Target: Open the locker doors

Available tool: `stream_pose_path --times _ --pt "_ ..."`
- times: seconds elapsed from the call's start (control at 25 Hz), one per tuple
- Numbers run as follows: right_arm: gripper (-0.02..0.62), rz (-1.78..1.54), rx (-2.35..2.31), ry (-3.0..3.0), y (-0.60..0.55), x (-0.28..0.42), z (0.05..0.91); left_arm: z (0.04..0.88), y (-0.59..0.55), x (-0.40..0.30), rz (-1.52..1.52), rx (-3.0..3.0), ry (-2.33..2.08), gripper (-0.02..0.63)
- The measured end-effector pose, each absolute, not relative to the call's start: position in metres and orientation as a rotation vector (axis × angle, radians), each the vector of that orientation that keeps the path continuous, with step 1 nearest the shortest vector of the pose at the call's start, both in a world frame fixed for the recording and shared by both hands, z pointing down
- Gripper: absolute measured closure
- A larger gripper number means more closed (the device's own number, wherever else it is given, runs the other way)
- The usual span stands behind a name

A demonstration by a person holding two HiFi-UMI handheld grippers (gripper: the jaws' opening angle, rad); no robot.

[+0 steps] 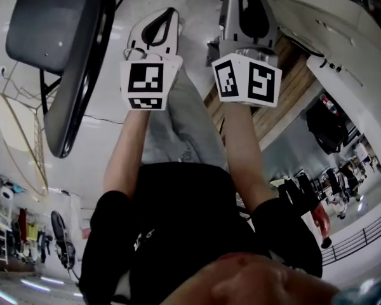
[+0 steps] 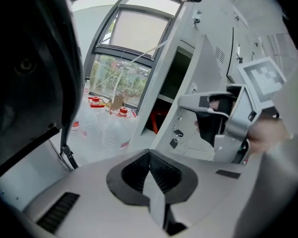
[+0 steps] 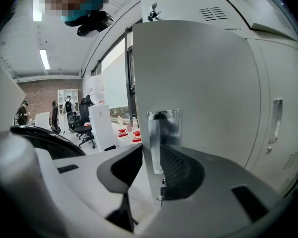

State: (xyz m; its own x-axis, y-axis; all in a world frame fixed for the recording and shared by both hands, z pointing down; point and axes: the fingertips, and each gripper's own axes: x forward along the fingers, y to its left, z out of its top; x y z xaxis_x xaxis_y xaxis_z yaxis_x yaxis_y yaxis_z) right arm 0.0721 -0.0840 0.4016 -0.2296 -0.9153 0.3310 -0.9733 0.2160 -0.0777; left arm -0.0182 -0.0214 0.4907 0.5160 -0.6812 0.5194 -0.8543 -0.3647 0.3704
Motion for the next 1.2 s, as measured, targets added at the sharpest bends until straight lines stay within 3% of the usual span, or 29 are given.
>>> stream_pose_path --times 0.52,1.2 --pt "0.479 0.428 1.773 -2.337 -0.028 0.085 0.398 0.485 0.058 0.011 0.463 2.179 -1.208 0.595" --pt "0.468 0.531 1.81 -2.341 0.032 0.117 0.396 0.459 0.08 0.074 0.58 2.368 -1.088 0.595"
